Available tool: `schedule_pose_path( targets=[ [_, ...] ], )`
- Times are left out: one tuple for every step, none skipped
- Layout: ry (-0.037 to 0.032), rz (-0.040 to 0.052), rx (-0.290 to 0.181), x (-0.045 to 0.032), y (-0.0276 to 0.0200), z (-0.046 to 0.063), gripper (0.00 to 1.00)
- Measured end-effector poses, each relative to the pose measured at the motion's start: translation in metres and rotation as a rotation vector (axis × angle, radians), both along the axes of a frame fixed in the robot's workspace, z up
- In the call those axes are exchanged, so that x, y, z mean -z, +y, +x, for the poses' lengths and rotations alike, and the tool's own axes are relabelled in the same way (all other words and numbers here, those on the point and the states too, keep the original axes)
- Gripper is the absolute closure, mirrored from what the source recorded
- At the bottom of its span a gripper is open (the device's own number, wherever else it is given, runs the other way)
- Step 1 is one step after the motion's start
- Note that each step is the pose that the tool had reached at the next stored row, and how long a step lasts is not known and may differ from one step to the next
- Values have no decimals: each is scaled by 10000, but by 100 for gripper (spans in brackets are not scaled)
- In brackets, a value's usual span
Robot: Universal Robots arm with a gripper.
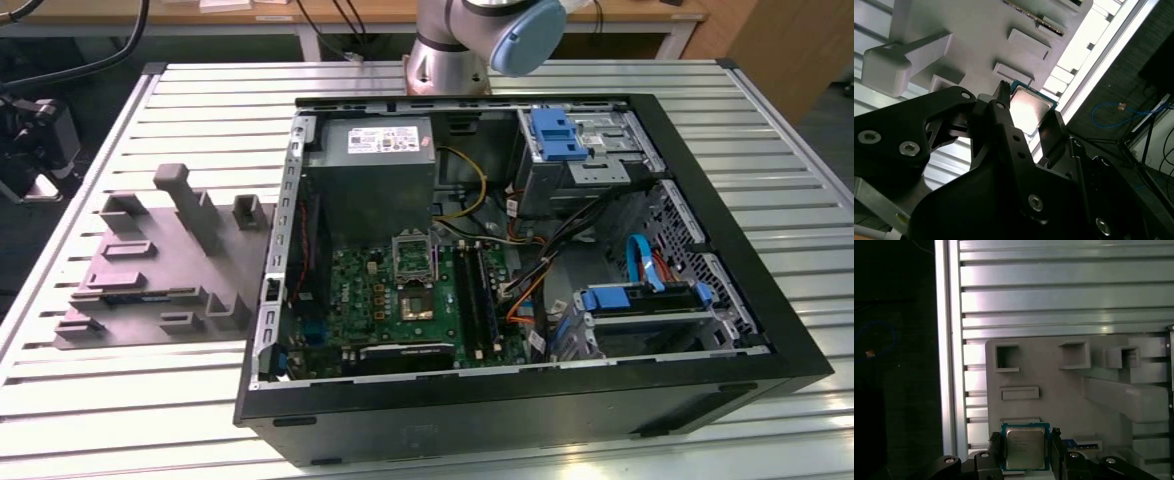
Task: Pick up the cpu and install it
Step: 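Pick up the cpu and move it towards the insertion slot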
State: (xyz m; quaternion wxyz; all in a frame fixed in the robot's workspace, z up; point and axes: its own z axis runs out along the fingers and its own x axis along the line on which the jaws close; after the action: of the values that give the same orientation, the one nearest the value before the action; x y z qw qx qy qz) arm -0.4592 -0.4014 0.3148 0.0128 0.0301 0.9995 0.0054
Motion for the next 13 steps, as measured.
schedule_pose_path(
  targets=[
    [-1,0,0,-5,0,0,53],
    [-1,0,0,-10,0,0,53],
    [0,-1,0,-15,0,0,53],
    [0,-2,0,-20,1,0,53],
    [0,-2,0,-25,1,0,53],
    [0,-2,0,-30,1,0,53],
    [-1,-2,-1,-34,1,0,53],
    [0,-3,0,-38,1,0,53],
    [1,-3,0,-43,1,0,53],
    [0,-3,0,-48,2,0,53],
    [0,-3,0,-52,2,0,53],
    [0,-4,0,-58,2,0,53],
    [0,-5,-1,-63,2,0,53]
  ],
)
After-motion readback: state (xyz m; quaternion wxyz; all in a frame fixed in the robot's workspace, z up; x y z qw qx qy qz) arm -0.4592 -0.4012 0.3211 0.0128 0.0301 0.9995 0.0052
